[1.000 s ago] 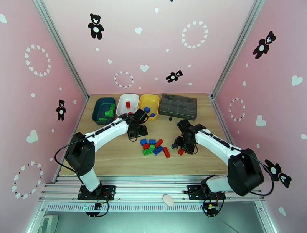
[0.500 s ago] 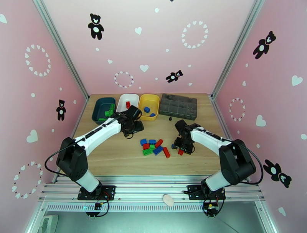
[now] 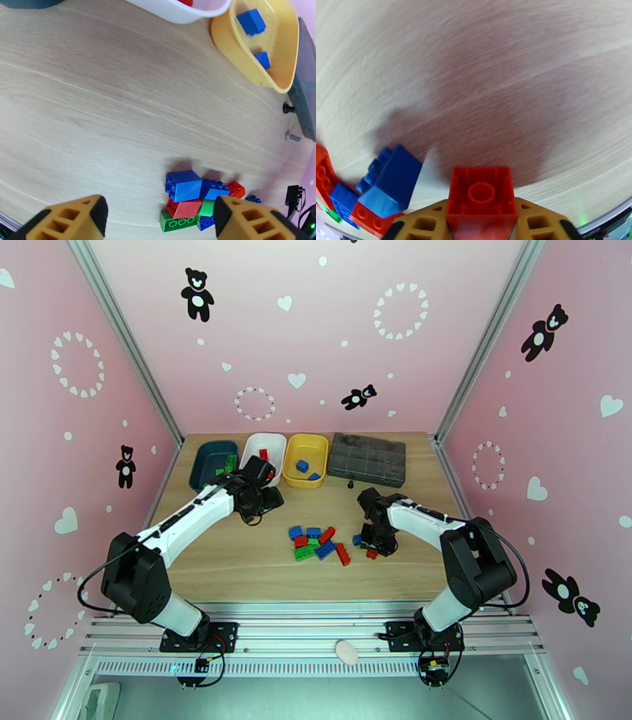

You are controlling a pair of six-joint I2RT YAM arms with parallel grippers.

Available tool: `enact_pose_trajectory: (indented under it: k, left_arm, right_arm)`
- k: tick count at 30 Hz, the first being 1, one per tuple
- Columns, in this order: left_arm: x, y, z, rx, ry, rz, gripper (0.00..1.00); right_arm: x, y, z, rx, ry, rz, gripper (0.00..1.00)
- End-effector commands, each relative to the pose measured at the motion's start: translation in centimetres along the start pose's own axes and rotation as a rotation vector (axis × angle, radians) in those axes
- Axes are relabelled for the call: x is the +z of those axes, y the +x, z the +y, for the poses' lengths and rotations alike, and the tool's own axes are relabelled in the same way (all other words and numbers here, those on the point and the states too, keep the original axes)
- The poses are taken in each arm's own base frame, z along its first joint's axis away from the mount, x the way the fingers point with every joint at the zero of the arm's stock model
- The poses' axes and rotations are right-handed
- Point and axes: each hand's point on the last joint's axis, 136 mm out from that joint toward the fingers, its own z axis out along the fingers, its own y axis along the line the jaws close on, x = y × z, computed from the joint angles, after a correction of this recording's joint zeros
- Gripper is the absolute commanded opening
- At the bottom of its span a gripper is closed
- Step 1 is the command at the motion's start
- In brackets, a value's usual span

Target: Sort the legos into containers by color

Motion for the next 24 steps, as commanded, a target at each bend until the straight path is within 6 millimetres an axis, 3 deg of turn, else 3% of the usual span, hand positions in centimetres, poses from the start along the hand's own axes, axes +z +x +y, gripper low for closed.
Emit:
enact_pose_trajectory:
  k: [1,4,9,17,24]
  left_arm:
    - [-0.7,-0.5,0.8,-0.033,0.028,0.004,0.76]
    - [-0.9,-1.1,1.8,-0.068,0.034,0.002,0.76]
    - [-1.1,-2.3,3.7,-0.134,0.037,-0.001,0.76]
    - [0.1,-1.9,6.6,-0.225,0.027,0.032,0.76]
    - [1.3,-1.1,7.4,-0.298,0.048,0.063,0.75]
  right_arm:
    - [-3.4,-1.2,0.5,-0.011,-0.034,-0.084,0.23]
    - [-5.4,-1.8,2.5,-0.054,-0.112,-0.128,0.21]
    - [-7.8,-2.5,8.2,-0.188,-0.205,-0.157,0.19]
    - [-10.6,-2.7,21.4,-0.421,-0.463,-0.168,0.17]
    - [-11.3,-3.1,30.5,-0.496,-0.732,-0.127,0.15]
